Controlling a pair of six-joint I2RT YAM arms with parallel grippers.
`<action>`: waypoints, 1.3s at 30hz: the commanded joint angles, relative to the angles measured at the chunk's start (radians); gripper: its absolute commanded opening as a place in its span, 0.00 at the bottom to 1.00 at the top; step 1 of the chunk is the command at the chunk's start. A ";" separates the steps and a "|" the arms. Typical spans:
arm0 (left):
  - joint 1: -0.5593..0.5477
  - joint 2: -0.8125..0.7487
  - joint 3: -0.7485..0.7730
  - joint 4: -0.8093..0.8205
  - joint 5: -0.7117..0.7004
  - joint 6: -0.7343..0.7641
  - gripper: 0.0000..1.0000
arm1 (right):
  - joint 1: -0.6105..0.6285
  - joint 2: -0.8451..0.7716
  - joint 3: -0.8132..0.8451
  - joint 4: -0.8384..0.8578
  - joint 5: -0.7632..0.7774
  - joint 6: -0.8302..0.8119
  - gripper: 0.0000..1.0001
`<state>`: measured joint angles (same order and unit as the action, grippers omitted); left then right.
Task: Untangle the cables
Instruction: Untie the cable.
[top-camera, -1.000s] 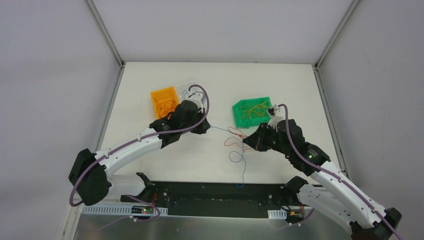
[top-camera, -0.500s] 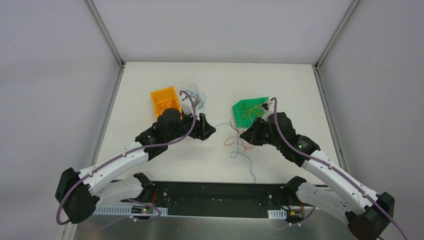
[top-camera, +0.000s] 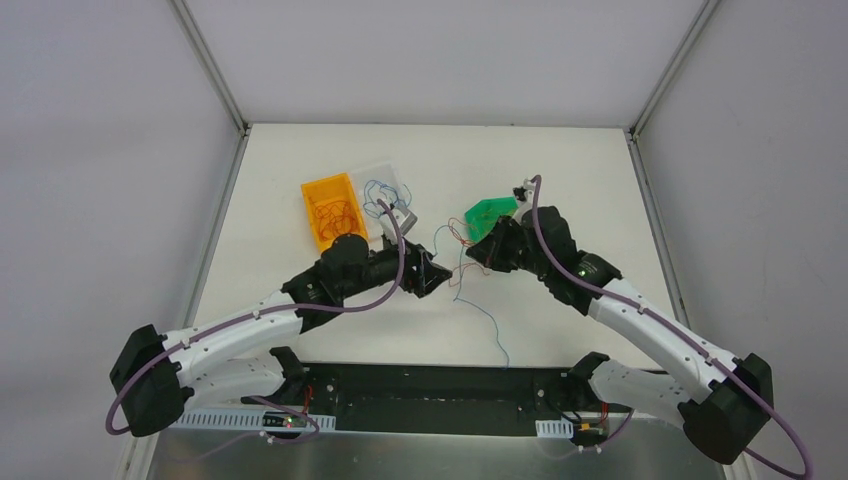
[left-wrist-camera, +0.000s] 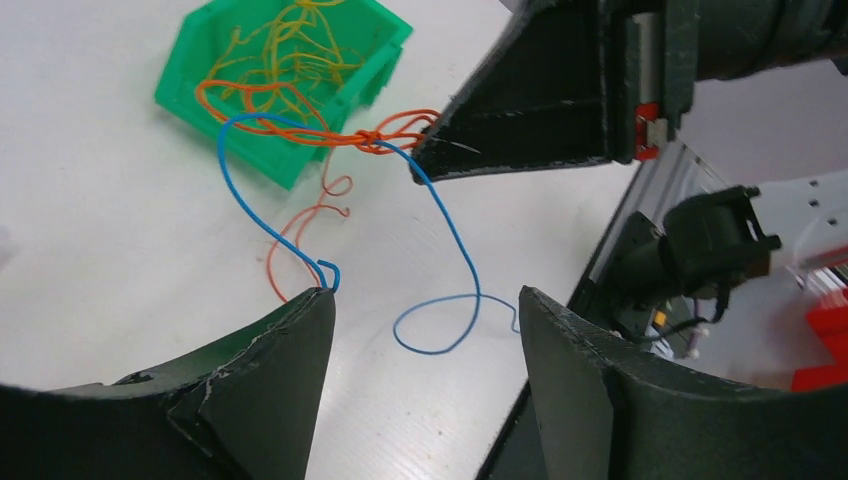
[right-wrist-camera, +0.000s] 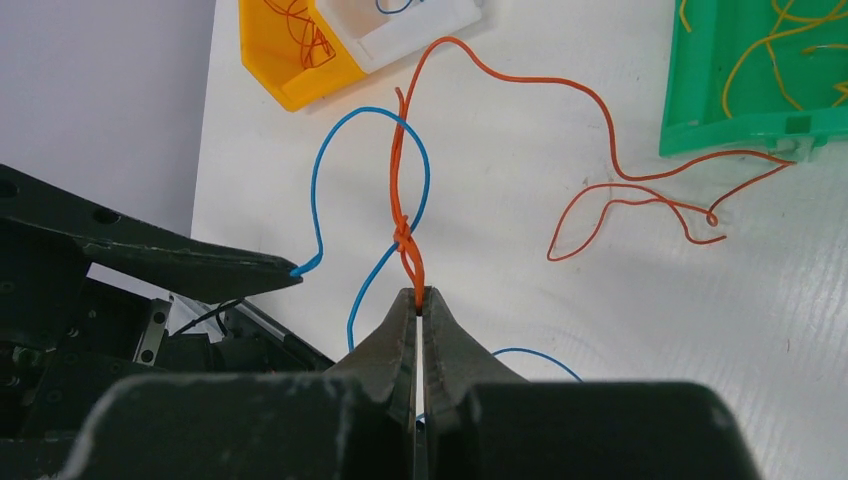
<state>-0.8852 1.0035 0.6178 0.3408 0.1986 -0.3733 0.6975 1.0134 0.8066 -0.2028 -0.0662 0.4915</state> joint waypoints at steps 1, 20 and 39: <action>-0.015 -0.014 0.056 0.008 -0.179 0.024 0.70 | 0.001 0.008 0.052 0.063 0.011 0.013 0.00; -0.045 -0.051 0.088 -0.072 -0.249 0.014 0.80 | 0.002 0.042 0.068 0.059 0.043 -0.018 0.00; -0.044 0.276 0.258 -0.116 -0.115 -0.020 0.00 | 0.000 0.028 0.079 0.072 0.010 0.002 0.00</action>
<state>-0.9234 1.2808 0.8219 0.2451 0.1505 -0.4068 0.6975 1.0660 0.8379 -0.1669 -0.0486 0.4885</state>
